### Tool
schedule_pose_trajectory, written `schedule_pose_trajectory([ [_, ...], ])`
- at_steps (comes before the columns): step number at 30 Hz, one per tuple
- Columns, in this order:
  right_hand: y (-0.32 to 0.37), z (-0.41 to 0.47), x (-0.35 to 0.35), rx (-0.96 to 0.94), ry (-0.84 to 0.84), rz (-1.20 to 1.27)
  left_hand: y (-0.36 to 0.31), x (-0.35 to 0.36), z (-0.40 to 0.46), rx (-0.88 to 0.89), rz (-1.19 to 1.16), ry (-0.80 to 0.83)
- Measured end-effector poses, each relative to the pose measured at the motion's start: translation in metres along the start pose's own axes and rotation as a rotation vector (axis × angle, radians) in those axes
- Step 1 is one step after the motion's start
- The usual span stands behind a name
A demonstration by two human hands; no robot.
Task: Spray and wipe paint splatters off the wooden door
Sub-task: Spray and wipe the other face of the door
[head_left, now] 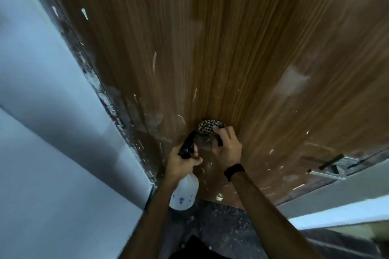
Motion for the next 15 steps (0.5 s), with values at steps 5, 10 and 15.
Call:
schedule_pose_trajectory([
  [5, 0.023, 0.042, -0.043, -0.003, -0.326, 0.138, 0.004, -0.008, -0.003, 0.003, 0.038, -0.062],
  [10, 0.054, 0.054, -0.016, -0.116, -0.263, 0.110, 0.010, -0.015, -0.011, -0.019, 0.043, -0.110],
  [15, 0.030, 0.015, 0.015, -0.030, -0.065, 0.103, -0.013, -0.025, -0.007, 0.050, 0.046, -0.114],
])
Point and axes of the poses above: each hand's wrist, its own z-axis towards the middle knuckle, its own x-axis out of the palm, y = z × x, the point moved 9 cm from there along z, towards the middle knuckle, and after that the axes turned 8 degrees about -y, right-handed, at the moved point
